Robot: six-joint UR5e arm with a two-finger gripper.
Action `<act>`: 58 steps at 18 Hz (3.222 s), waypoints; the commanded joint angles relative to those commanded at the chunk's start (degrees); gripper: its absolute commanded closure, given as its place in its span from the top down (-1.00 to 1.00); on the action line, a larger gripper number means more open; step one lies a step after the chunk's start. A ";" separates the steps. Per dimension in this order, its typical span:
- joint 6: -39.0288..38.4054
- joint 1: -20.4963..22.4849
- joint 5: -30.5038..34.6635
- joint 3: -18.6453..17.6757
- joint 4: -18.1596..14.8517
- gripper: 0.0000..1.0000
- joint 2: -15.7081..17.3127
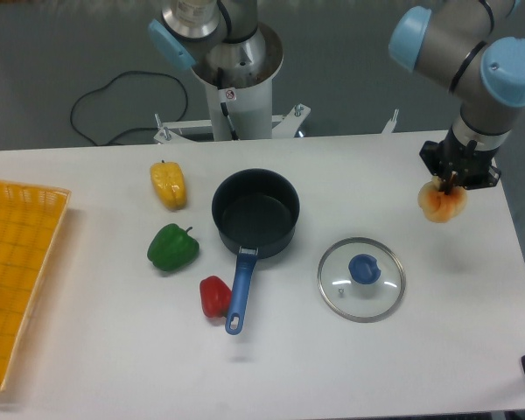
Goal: Place the round bread in the pot
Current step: 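Carry the held round bread bun over to the dark saucepan, then lower the bread bun into the saucepan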
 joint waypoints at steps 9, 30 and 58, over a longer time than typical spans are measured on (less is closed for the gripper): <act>-1.05 -2.46 -1.93 -4.56 0.35 -1.00 3.33; -27.25 -28.48 -1.76 -15.63 5.10 -1.00 13.09; -26.02 -26.02 -0.36 -28.04 8.70 0.04 12.83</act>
